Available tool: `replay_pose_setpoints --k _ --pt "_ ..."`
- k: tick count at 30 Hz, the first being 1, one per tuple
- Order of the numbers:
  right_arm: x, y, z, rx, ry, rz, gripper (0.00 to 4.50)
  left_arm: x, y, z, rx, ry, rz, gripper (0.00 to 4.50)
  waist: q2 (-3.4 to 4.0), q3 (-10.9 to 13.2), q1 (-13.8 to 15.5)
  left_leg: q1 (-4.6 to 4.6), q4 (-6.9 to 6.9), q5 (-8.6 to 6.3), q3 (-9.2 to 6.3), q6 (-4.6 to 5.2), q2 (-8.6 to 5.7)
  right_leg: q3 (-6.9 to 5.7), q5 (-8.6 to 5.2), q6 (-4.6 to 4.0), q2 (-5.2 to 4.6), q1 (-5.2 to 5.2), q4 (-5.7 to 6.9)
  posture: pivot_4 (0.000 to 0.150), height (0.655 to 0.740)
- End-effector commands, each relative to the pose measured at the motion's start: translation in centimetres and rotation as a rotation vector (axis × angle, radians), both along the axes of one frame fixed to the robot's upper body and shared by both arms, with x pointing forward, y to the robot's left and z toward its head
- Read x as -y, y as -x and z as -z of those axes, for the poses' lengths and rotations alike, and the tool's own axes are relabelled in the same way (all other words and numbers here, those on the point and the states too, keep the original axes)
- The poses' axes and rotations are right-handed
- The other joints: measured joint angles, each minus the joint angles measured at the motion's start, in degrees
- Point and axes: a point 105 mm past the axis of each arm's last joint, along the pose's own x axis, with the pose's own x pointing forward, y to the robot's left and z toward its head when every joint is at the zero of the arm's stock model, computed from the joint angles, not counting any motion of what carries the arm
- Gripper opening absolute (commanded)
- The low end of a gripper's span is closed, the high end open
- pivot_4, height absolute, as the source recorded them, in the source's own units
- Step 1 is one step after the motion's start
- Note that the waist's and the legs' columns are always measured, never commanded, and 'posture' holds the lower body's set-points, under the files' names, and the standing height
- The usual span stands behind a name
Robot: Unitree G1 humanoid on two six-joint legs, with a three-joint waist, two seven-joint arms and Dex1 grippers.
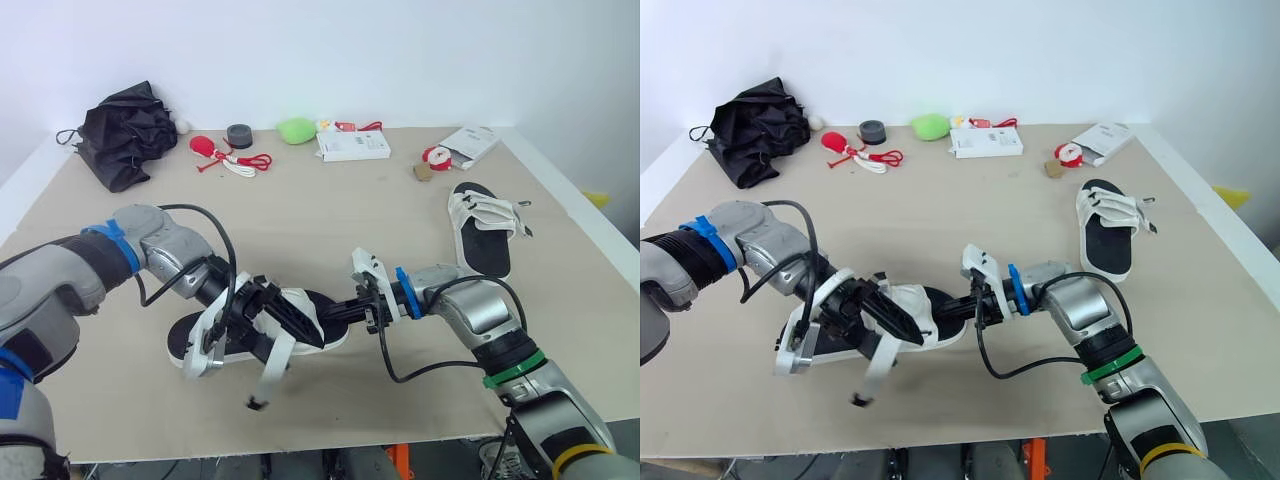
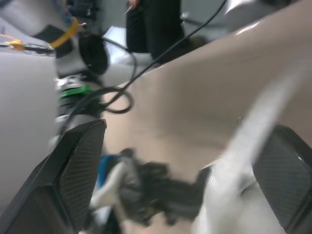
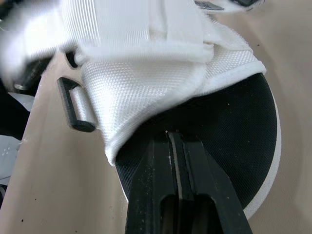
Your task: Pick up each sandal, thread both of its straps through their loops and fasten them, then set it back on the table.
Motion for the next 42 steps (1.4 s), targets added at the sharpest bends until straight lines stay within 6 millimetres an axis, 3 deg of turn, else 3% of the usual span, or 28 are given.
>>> replay_pose_setpoints --k 1,6,9,14,17,23,25,29,35,42 --pt "0.4 -0.1 1.3 -0.028 0.057 0.013 0.0 -0.4 -1.1 -0.6 0.012 -0.025 -0.055 4.49 0.0 0.0 0.0 -0.02 0.02 0.0 -0.02 0.0 0.01 -0.01 0.0 -0.01 0.02 -0.01 0.03 0.15 0.74" --pt "0.3 -0.2 1.2 -0.025 0.056 0.01 0.0 -0.3 -2.1 -1.5 -0.1 0.015 -0.185 4.49 0.0 0.0 0.0 -0.01 0.12 0.01 -0.02 0.01 -0.03 0.01 -0.01 -0.01 0.0 -0.02 0.15 0.15 0.74" --pt "0.3 -0.1 1.2 -0.026 0.053 0.008 0.0 0.2 -2.5 -2.3 -0.346 -0.003 -0.424 4.49 0.0 0.0 -0.2 -0.02 0.13 0.01 -0.01 0.01 -0.05 0.09 -0.03 -0.03 -0.03 -0.06 0.26 0.15 0.74" --pt "0.2 0.0 1.4 -0.03 0.05 0.006 0.0 -2.7 0.4 -3.8 -0.924 -0.285 -0.567 4.49 -0.07 0.1 -0.8 -0.07 0.2 0.04 -0.28 -0.04 -0.06 0.11 -0.21 -0.16 0.05 -0.09 0.48 0.15 0.74" --pt "0.2 0.1 1.5 -0.034 0.049 0.005 0.0 -3.7 1.5 -4.6 -1.136 -0.322 -0.604 4.49 -0.05 0.1 -0.7 -0.01 0.19 0.06 -0.44 -0.07 -0.07 -0.02 -0.3 -0.14 0.08 -0.01 0.5 0.15 0.74" --pt "0.1 0.4 1.8 -0.048 0.049 -0.002 0.0 -4.2 3.2 -5.1 -1.393 -0.29 -0.618 4.49 -0.06 0.1 -0.6 0.31 0.12 0.07 -0.44 -0.09 -0.07 -0.03 -0.5 -0.28 0.04 0.25 0.49 0.15 0.74" --pt "0.1 0.6 1.8 -0.054 0.048 -0.005 0.0 -4.3 4.3 -4.5 -1.421 -0.329 -0.622 4.49 -0.06 0.1 -0.6 0.31 0.09 0.06 -0.45 -0.09 -0.08 -0.04 -0.51 -0.25 0.03 0.24 0.49 0.15 0.74" --pt "0.0 0.8 2.0 -0.06 0.048 -0.007 0.0 -5.1 5.9 -0.2 -1.358 -0.416 -0.689 4.49 0.1 0.0 -0.4 0.52 -0.15 0.01 -0.34 -0.18 -0.16 -0.01 -0.59 -0.22 -0.03 0.3 0.49 0.15 0.74" --pt "0.1 0.2 1.3 -0.042 0.027 0.039 0.0 -5.7 5.0 2.5 -1.369 -0.322 -0.777 4.49 0.1 0.0 0.0 0.56 -0.27 0.0 -0.35 -0.22 -0.07 -0.02 -0.8 -0.52 -0.02 0.26 0.49 0.15 0.74" --pt "1.6 0.3 -1.1 -0.001 -0.014 0.072 0.0 -6.1 3.1 3.3 -1.39 -0.213 -0.839 4.49 0.19 0.0 0.2 0.48 -0.27 0.02 -0.34 -0.27 -0.04 -0.04 -0.81 -0.56 -0.2 0.18 0.49 0.15 0.74"
